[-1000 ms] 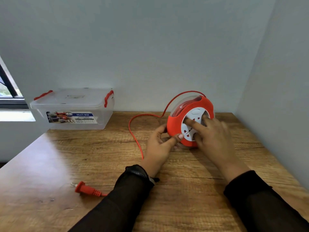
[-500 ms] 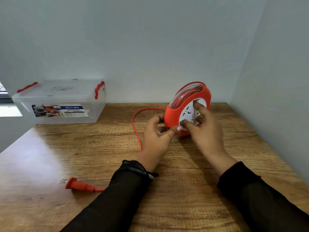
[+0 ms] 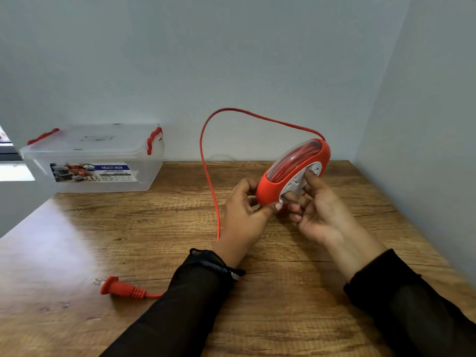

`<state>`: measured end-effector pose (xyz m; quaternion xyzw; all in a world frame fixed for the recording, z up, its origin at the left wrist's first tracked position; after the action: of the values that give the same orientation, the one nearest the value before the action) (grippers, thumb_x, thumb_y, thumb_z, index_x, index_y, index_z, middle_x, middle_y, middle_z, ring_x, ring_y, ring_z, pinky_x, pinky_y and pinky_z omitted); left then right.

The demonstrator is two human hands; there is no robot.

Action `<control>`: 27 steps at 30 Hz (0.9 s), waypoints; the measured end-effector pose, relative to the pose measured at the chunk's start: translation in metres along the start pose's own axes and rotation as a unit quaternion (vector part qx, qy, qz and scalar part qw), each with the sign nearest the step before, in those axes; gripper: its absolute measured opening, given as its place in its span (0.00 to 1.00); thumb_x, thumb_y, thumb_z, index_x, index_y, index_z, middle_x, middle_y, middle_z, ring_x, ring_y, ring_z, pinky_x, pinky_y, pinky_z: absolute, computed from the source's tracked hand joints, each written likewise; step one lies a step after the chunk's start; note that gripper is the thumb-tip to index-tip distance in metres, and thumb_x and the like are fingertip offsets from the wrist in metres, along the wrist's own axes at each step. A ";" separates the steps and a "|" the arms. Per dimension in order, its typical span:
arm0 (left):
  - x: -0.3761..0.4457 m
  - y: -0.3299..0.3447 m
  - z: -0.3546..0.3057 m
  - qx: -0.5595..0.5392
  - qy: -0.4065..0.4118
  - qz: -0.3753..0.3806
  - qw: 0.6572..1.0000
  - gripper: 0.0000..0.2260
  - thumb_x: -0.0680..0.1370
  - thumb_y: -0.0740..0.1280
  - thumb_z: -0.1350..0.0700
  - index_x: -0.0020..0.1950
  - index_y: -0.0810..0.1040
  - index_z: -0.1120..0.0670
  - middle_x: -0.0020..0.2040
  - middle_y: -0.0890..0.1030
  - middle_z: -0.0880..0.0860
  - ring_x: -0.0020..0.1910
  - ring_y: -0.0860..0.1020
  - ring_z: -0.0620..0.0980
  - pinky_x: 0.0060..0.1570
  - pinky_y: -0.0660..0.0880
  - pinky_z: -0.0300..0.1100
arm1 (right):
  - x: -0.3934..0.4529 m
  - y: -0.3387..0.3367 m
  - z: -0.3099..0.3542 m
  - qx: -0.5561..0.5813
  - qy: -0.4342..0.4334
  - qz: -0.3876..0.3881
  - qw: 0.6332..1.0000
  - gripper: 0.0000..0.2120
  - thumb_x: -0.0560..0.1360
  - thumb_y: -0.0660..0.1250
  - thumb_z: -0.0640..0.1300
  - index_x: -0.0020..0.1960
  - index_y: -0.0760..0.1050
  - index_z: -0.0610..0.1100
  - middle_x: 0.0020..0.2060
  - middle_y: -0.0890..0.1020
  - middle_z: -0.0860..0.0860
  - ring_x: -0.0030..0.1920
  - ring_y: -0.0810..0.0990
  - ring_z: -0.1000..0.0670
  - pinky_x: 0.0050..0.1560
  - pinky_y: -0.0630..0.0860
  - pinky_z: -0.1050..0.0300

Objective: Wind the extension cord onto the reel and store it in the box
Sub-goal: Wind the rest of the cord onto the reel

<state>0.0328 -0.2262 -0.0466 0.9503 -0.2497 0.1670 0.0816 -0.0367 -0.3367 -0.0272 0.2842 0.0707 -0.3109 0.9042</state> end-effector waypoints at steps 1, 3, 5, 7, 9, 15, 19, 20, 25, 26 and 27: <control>0.000 0.000 0.001 -0.010 -0.010 0.001 1.000 0.16 0.67 0.75 0.65 0.45 0.73 0.50 0.44 0.80 0.54 0.42 0.78 0.52 0.42 0.79 0.47 | 0.000 0.000 0.000 -0.004 -0.004 0.004 1.000 0.14 0.75 0.63 0.58 0.45 0.73 0.47 0.25 0.79 0.48 0.20 0.67 0.54 0.22 0.61 0.66; -0.001 -0.001 0.000 -0.022 -0.024 -0.003 0.999 0.15 0.66 0.75 0.64 0.46 0.74 0.52 0.43 0.81 0.53 0.43 0.80 0.54 0.43 0.79 0.50 | 0.001 0.002 0.003 -0.027 -0.014 0.014 0.999 0.13 0.75 0.63 0.56 0.48 0.75 0.46 0.27 0.81 0.48 0.21 0.68 0.55 0.22 0.62 0.65; -0.001 -0.003 -0.002 -0.039 -0.043 -0.016 0.998 0.15 0.67 0.75 0.64 0.49 0.74 0.55 0.44 0.82 0.53 0.43 0.81 0.55 0.42 0.81 0.51 | -0.001 0.001 0.010 -0.086 -0.037 0.015 0.995 0.10 0.76 0.64 0.51 0.48 0.76 0.44 0.30 0.84 0.47 0.21 0.69 0.55 0.24 0.63 0.63; 0.001 -0.007 -0.006 -0.062 -0.059 -0.026 0.996 0.14 0.71 0.73 0.68 0.53 0.75 0.60 0.44 0.81 0.53 0.39 0.83 0.51 0.35 0.82 0.46 | -0.002 -0.005 0.017 -0.174 -0.077 -0.008 0.982 0.08 0.75 0.66 0.46 0.47 0.78 0.41 0.31 0.84 0.47 0.22 0.70 0.56 0.26 0.64 0.63; 0.005 -0.015 -0.011 -0.055 -0.054 -0.038 0.996 0.13 0.72 0.72 0.68 0.55 0.76 0.63 0.44 0.82 0.56 0.34 0.83 0.47 0.31 0.80 0.40 | -0.002 -0.014 0.024 -0.310 -0.165 -0.044 0.935 0.08 0.73 0.70 0.46 0.44 0.79 0.41 0.32 0.83 0.47 0.27 0.75 0.54 0.29 0.70 0.61; 0.013 -0.042 -0.021 -0.115 -0.070 -0.090 0.987 0.06 0.72 0.69 0.67 0.48 0.81 0.63 0.37 0.84 0.54 0.34 0.82 0.46 0.32 0.78 0.37 | -0.022 0.005 0.032 -0.630 -0.507 -0.001 0.588 0.11 0.68 0.71 0.40 0.50 0.77 0.49 0.51 0.75 0.49 0.53 0.73 0.49 0.50 0.72 0.55; 0.016 -0.058 -0.024 -0.109 -0.070 -0.129 0.983 0.05 0.71 0.68 0.67 0.45 0.81 0.64 0.35 0.82 0.56 0.32 0.81 0.49 0.32 0.76 0.37 | -0.027 0.016 0.019 -0.681 -0.497 0.057 0.535 0.22 0.70 0.69 0.41 0.62 0.75 0.57 0.59 0.73 0.47 0.58 0.71 0.48 0.52 0.73 0.55; 0.016 -0.059 -0.025 -0.106 -0.069 -0.129 0.983 0.06 0.71 0.68 0.67 0.46 0.81 0.66 0.36 0.82 0.57 0.33 0.81 0.50 0.33 0.77 0.38 | -0.028 0.017 0.017 -0.689 -0.498 0.059 0.522 0.23 0.71 0.69 0.42 0.63 0.74 0.58 0.59 0.73 0.48 0.57 0.72 0.48 0.51 0.74 0.54; 0.016 -0.057 -0.031 -0.078 -0.016 -0.100 0.992 0.09 0.68 0.70 0.63 0.46 0.82 0.65 0.42 0.83 0.65 0.39 0.82 0.57 0.40 0.80 0.47 | -0.030 0.026 0.006 -0.718 -0.486 0.083 0.491 0.29 0.72 0.65 0.44 0.69 0.65 0.64 0.64 0.72 0.44 0.59 0.73 0.44 0.51 0.77 0.48; 0.016 -0.056 -0.033 -0.070 -0.004 -0.090 0.993 0.09 0.67 0.71 0.61 0.45 0.82 0.64 0.42 0.82 0.65 0.40 0.82 0.57 0.41 0.79 0.48 | -0.030 0.026 0.005 -0.722 -0.487 0.088 0.484 0.30 0.72 0.63 0.43 0.70 0.63 0.65 0.63 0.72 0.42 0.56 0.74 0.43 0.49 0.77 0.48; 0.016 -0.055 -0.036 -0.061 0.009 -0.079 0.995 0.09 0.65 0.72 0.60 0.43 0.82 0.62 0.41 0.82 0.64 0.40 0.81 0.56 0.41 0.79 0.47 | -0.031 0.026 0.004 -0.726 -0.486 0.089 0.478 0.32 0.72 0.63 0.43 0.70 0.60 0.66 0.60 0.73 0.42 0.52 0.75 0.43 0.47 0.77 0.48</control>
<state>0.0632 -0.1772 -0.0113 0.9587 -0.1826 0.1532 0.1551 -0.0454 -0.3061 -0.0018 -0.6654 -0.2056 -0.1549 0.7007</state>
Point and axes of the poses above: each hand's wrist, its own x-axis towards the middle knuckle, its own y-axis out of the palm, z = x × y, the point moved 4 cm from there along x, towards the middle knuckle
